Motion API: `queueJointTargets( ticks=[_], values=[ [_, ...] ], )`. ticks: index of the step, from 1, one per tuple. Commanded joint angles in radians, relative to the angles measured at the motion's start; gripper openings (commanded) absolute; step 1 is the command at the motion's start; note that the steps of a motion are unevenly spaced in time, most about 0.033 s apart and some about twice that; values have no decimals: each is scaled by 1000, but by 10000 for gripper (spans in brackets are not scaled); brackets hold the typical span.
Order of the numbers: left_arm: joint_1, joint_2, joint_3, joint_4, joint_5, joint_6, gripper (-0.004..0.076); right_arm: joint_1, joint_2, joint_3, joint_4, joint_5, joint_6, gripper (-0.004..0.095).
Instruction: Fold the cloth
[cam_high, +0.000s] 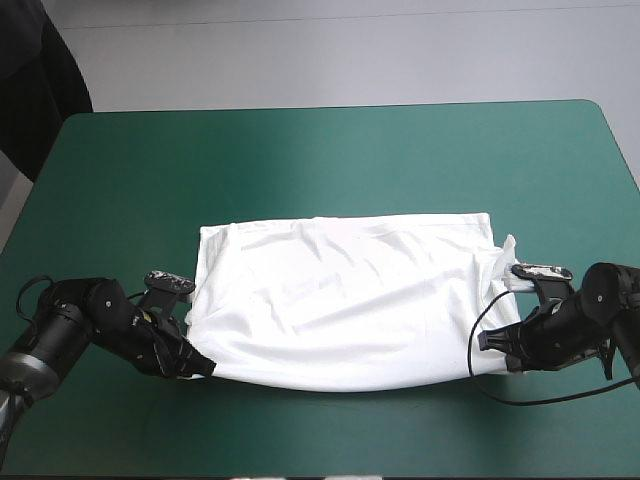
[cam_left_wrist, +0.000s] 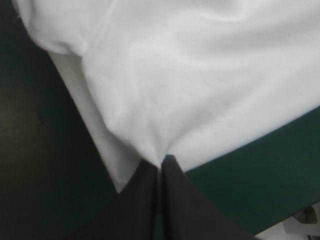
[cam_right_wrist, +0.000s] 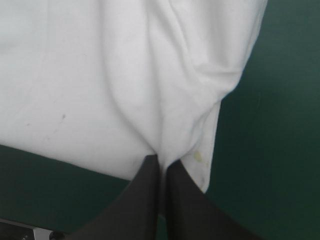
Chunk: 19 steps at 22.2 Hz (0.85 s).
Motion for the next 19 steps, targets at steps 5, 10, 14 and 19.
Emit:
queueJointTargets(
  ticks=[5, 10, 14, 19],
  values=[
    [-7, -22, 6, 39, 21, -7, 110, 51, -18, 7, 1, 0, 32, 214],
    [-7, -32, 6, 46, 90, -7, 325, 51, -128, 69, -93, 0, 85, 500],
    [-7, -155, -2, 159, 148, -86, 340, 51, -238, 69, -154, 0, 125, 500],
    [-5, -294, -25, 177, 146, -90, 340, 51, -250, 69, -151, 0, 128, 498]
  ],
)
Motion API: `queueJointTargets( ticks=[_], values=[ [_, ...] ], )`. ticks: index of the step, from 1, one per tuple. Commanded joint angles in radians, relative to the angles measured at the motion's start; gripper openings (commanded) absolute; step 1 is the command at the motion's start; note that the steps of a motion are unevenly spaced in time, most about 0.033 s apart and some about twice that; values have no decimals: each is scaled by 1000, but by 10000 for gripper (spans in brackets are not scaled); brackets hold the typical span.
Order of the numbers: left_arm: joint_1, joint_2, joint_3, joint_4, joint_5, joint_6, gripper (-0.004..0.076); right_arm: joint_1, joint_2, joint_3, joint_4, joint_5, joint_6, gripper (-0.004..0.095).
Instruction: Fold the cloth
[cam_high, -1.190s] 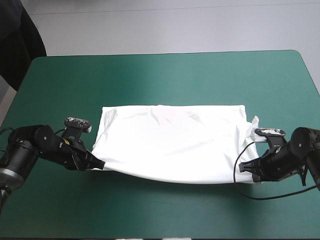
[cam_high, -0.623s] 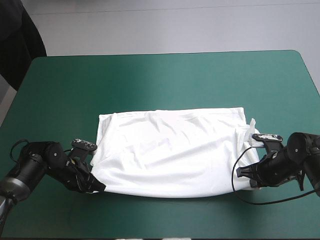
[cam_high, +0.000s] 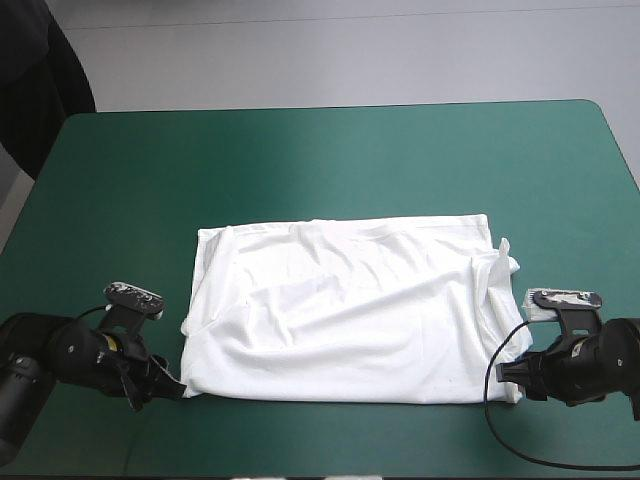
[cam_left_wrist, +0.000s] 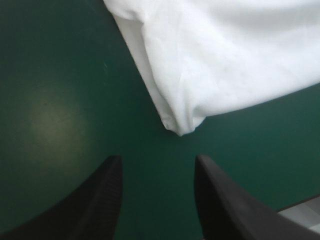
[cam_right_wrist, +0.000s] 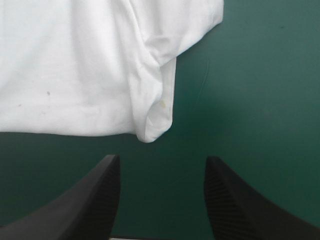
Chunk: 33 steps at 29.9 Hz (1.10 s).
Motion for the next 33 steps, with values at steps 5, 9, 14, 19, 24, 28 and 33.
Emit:
queueJointTargets(
  ticks=[5, 9, 14, 19, 24, 28, 33],
  values=[
    [-4, -75, -42, -26, 62, -92, 340, 3, 15, -25, 29, -10, 3, 498],
    [-4, -73, -32, -82, 62, -87, 340, 3, 17, -25, 71, -10, 6, 498],
    [-4, -73, 5, -46, 62, -89, 340, 24, 31, -25, 32, -10, 6, 498],
    [-4, -60, 122, -74, 36, -89, 340, 41, 76, -23, -12, -10, 7, 498],
    [-4, -25, 139, -117, -35, -68, 340, 41, 99, -23, -18, -12, 7, 498],
    [-4, 34, 139, -122, -90, -54, 340, 41, 118, -23, -39, -13, 7, 498],
    [-4, 129, 139, -115, -175, -34, 341, 41, 140, -25, -38, -32, 7, 498]
  ],
)
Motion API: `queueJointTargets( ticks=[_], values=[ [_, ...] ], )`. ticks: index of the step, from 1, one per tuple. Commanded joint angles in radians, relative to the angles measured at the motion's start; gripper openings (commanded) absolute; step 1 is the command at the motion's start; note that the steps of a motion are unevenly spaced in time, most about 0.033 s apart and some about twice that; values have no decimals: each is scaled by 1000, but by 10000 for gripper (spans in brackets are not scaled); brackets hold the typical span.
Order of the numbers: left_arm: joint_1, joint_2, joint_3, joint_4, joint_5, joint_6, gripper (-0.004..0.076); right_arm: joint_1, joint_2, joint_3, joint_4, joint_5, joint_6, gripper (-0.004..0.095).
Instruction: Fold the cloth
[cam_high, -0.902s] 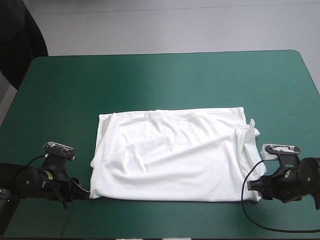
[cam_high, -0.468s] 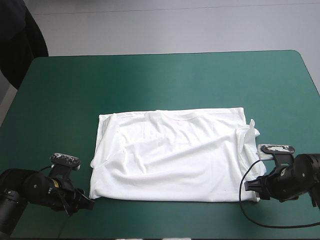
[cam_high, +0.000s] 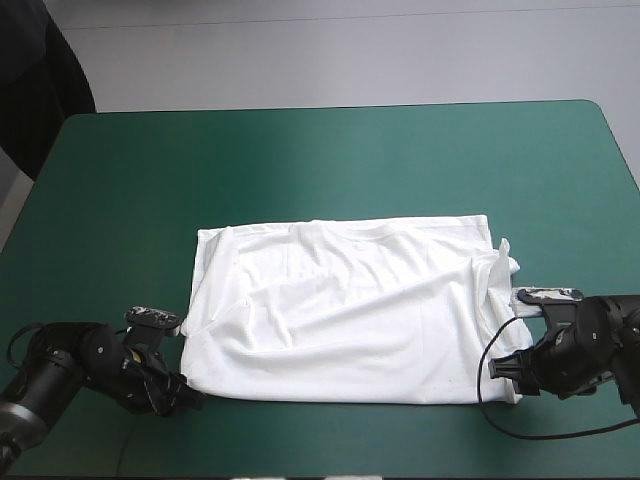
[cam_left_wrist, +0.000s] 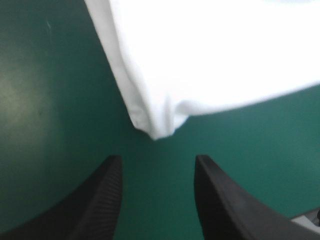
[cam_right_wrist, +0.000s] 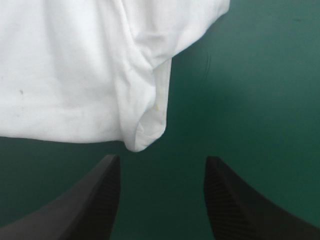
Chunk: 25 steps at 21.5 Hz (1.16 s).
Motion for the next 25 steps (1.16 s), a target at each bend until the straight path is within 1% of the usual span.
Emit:
queueJointTargets(
  ticks=[1, 3, 4, 5, 6, 10, 11, 12, 14, 15, 16, 17, 25],
  values=[
    [-4, 58, -22, -18, -72, 14, 343, 1, 7, -25, -8, -18, -3, 498],
    [-4, 91, -25, -23, -100, 14, 378, 1, 15, -25, -8, -18, -3, 499],
    [-4, 108, -27, -27, -109, 14, 407, 1, 19, -25, -6, -20, -3, 498],
    [-4, 137, -33, -33, -127, 14, 453, 1, 24, -27, -6, -20, -5, 498],
    [-4, 152, -33, -33, -138, 14, 467, 1, 26, -30, -3, -20, -11, 498],
    [-4, 231, -33, -62, -183, 33, 468, 1, 57, -56, 0, -29, -17, 498],
    [-4, 243, -33, -80, -187, 42, 437, 1, 67, -55, 0, -36, -17, 498],
    [-4, 250, -33, -91, -187, 44, 388, 1, 72, -57, 0, -38, -17, 498],
    [-4, 254, -33, -95, -187, 59, 161, 1, 80, -56, 0, -38, -17, 498],
    [-4, 254, -33, -95, -187, 61, 98, 1, 82, -56, 0, -38, -17, 498],
    [-4, 254, -33, -95, -187, 61, 4, 1, 85, -56, 0, -38, -11, 498],
    [-4, 254, -33, -95, -187, 63, -7, 1, 88, -56, 0, -38, -9, 498],
    [-4, 254, -33, -107, -177, 84, -9, 1, 182, -42, 31, -37, -17, 498]
  ],
)
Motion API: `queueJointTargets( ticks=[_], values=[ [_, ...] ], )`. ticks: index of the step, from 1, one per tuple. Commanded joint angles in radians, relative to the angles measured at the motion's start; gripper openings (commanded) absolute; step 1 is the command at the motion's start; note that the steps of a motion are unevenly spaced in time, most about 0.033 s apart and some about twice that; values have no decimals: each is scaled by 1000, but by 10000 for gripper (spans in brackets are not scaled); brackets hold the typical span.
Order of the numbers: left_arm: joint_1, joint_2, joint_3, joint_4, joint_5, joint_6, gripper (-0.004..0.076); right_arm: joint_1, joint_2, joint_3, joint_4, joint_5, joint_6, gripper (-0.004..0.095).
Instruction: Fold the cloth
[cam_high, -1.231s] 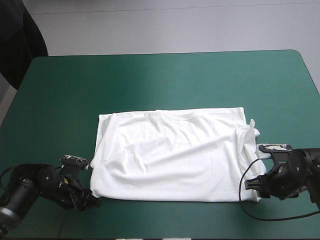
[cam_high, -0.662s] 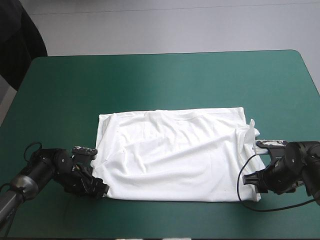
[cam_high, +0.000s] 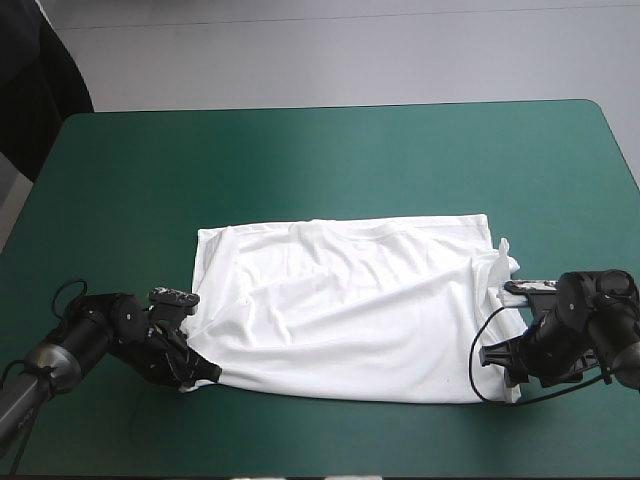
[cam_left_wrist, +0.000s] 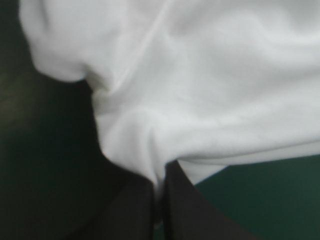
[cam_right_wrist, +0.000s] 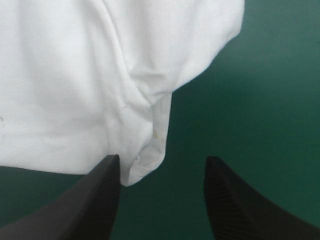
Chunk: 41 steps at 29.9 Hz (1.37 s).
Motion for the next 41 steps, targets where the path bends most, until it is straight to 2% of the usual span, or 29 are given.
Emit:
queueJointTargets(
  ticks=[1, 7, 18, 22, 26, 29, 30, 35, 41],
  values=[
    [-5, 0, 0, -52, 1, 5, -9, 1, 25, -19, 35, 18, -10, 498],
    [-5, 0, 0, -52, 13, 9, -9, 1, 58, -19, 79, 26, -10, 498],
    [-5, 0, -72, -40, 15, 12, -9, 1, 146, -19, 76, -2, -19, 498],
    [-5, 0, -96, -38, 24, 12, -9, 1, 196, -19, 76, -2, -29, 469],
    [-5, 0, -100, -38, 30, 12, -9, 1, 241, -19, 80, -2, -34, 359],
    [-5, 0, -100, -38, 35, 12, -9, 1, 264, -19, 87, 6, -60, 139],
    [-5, 0, -100, -38, 38, 12, -9, 1, 265, -19, 92, 11, -81, 11],
    [-5, 0, -100, -42, 49, 12, -9, 1, 257, -19, 105, 40, -88, -15],
    [-5, -32, -122, -49, 123, 12, -9, 1, 148, -47, 89, 53, -66, -15]
  ],
)
